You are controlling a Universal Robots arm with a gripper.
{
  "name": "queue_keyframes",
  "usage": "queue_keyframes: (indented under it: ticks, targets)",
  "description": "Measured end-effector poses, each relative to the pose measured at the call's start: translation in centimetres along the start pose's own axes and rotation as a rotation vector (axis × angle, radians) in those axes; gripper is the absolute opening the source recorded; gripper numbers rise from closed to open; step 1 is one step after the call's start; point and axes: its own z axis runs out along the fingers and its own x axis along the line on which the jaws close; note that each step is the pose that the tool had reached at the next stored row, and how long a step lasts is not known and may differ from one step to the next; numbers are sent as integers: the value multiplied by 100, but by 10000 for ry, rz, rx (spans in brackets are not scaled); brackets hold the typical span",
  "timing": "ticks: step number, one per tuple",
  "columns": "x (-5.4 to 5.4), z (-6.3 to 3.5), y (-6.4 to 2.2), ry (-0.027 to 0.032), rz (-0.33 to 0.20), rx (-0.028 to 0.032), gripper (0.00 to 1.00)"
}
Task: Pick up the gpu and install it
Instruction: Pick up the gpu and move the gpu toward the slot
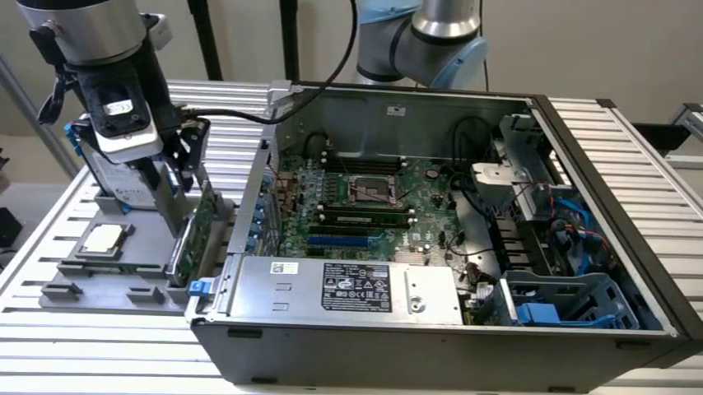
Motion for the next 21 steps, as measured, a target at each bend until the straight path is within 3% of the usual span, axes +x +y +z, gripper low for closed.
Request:
queue_keyframes:
  ticks: [21]
  targets:
    - [38,379,-42,1,1,1,100]
